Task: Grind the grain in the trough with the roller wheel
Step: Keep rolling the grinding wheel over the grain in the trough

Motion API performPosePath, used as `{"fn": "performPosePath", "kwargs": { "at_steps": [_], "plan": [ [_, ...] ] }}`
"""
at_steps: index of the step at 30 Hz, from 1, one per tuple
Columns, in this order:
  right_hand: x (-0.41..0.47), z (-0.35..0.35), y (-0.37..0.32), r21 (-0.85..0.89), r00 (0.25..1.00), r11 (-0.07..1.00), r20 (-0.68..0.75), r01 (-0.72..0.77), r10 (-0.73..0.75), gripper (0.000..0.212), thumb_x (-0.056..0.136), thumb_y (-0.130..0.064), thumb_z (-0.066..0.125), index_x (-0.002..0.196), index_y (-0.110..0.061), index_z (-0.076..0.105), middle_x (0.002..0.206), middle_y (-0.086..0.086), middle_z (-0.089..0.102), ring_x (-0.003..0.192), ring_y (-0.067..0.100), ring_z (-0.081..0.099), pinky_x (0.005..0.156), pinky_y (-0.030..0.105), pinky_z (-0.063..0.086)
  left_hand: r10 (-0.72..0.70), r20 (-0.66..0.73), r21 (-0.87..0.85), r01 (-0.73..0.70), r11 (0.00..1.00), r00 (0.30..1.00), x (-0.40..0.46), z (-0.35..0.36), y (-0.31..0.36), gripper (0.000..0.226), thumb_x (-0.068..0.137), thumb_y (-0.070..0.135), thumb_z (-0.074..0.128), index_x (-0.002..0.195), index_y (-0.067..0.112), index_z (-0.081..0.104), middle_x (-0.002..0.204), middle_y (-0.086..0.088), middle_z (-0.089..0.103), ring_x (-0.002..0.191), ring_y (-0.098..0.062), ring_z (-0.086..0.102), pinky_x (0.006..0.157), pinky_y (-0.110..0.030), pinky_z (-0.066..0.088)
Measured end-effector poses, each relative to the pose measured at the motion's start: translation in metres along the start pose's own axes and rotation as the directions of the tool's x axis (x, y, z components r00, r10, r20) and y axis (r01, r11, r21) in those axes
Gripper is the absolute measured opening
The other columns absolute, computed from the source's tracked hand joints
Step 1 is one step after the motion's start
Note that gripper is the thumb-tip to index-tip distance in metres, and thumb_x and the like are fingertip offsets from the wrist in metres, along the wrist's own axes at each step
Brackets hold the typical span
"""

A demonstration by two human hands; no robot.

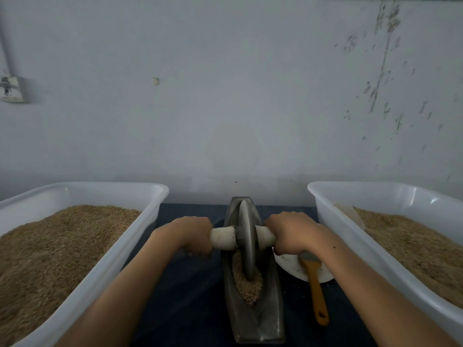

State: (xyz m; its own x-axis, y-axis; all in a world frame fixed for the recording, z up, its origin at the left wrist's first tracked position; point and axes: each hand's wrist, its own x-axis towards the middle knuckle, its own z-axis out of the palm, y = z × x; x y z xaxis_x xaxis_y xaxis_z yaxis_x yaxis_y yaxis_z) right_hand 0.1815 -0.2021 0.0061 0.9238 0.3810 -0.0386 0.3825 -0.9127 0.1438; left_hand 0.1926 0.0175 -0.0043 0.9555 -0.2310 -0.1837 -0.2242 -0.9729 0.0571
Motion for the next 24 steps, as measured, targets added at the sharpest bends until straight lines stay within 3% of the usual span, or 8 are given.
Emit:
{"fn": "performPosePath", "kwargs": {
  "at_steps": [3,7,10,13,17,20,22,24],
  "plan": [
    [0.002,0.004,-0.002,-0.033,0.997,0.999,-0.075,-0.014,0.012,0.026,0.084,-0.021,0.062,0.11,-0.019,0.058,0.093,0.001,0.061,0.078,0.019,0.056,0.059,0.027,0.034,-0.027,-0.037,0.017,0.027,0.999,0.999,0.0,0.001,0.001,0.029,0.077,0.028,0.07,0.101,0.015,0.061,0.086,0.001,0.066,0.072,-0.012,0.059,0.062,-0.024,0.042],
    [0.006,0.021,-0.003,-0.023,0.939,0.995,-0.334,-0.099,0.085,0.023,0.088,-0.016,0.053,0.11,-0.022,0.048,0.103,0.004,0.063,0.095,0.028,0.06,0.068,0.033,0.035,-0.03,-0.403,0.194,0.117,0.974,0.915,0.003,0.009,0.011,0.03,0.083,0.031,0.06,0.11,0.021,0.057,0.103,-0.001,0.063,0.092,-0.02,0.06,0.069,-0.03,0.038],
    [0.008,0.027,-0.001,0.019,0.917,0.992,-0.382,-0.121,0.119,0.021,0.09,-0.017,0.052,0.11,-0.022,0.045,0.103,0.003,0.063,0.094,0.028,0.06,0.069,0.034,0.035,-0.004,-0.526,0.215,0.138,0.967,0.85,0.005,0.013,0.015,0.024,0.086,0.028,0.056,0.109,0.023,0.054,0.104,-0.001,0.062,0.096,-0.022,0.06,0.07,-0.03,0.036],
    [0.007,0.023,-0.001,0.002,0.935,0.994,-0.338,-0.109,0.103,0.021,0.089,-0.017,0.054,0.108,-0.022,0.047,0.102,0.003,0.063,0.093,0.026,0.06,0.069,0.033,0.036,0.014,-0.462,0.219,0.099,0.971,0.887,0.004,0.011,0.011,0.026,0.085,0.029,0.057,0.11,0.022,0.055,0.106,-0.001,0.062,0.096,-0.021,0.059,0.072,-0.03,0.038],
    [0.003,0.01,0.0,-0.061,0.989,0.996,-0.136,-0.061,0.052,0.024,0.084,-0.012,0.058,0.106,-0.018,0.055,0.101,0.004,0.063,0.088,0.023,0.06,0.065,0.03,0.037,-0.037,-0.203,0.147,0.068,0.987,0.978,-0.002,0.002,0.008,0.035,0.079,0.031,0.066,0.109,0.016,0.057,0.099,0.0,0.063,0.086,-0.018,0.06,0.07,-0.028,0.042],
    [0.0,0.003,0.003,-0.031,1.0,0.999,-0.001,-0.019,0.019,0.025,0.08,-0.015,0.065,0.104,-0.017,0.058,0.09,0.002,0.061,0.076,0.02,0.057,0.056,0.028,0.036,-0.025,0.005,0.036,0.025,0.999,1.0,-0.004,-0.002,0.007,0.017,0.077,0.026,0.07,0.087,0.015,0.062,0.068,0.006,0.061,0.057,-0.007,0.057,0.056,-0.02,0.043],
    [0.0,0.002,0.003,-0.002,0.999,1.0,0.028,-0.025,0.026,0.028,0.08,-0.017,0.067,0.106,-0.018,0.058,0.089,0.0,0.059,0.077,0.019,0.057,0.058,0.028,0.038,-0.031,0.043,0.019,0.03,0.999,0.999,-0.003,-0.003,0.008,0.012,0.077,0.024,0.069,0.074,0.016,0.061,0.059,0.006,0.06,0.048,-0.005,0.054,0.051,-0.02,0.042],
    [0.003,0.006,0.002,0.002,0.999,0.999,-0.012,-0.05,0.05,0.029,0.081,-0.017,0.065,0.109,-0.02,0.058,0.097,0.0,0.063,0.085,0.021,0.06,0.065,0.03,0.039,-0.052,-0.041,0.077,0.055,0.996,0.998,-0.004,-0.003,0.011,0.017,0.077,0.028,0.068,0.086,0.015,0.062,0.074,0.004,0.065,0.06,-0.01,0.057,0.058,-0.023,0.043]
  ]
}}
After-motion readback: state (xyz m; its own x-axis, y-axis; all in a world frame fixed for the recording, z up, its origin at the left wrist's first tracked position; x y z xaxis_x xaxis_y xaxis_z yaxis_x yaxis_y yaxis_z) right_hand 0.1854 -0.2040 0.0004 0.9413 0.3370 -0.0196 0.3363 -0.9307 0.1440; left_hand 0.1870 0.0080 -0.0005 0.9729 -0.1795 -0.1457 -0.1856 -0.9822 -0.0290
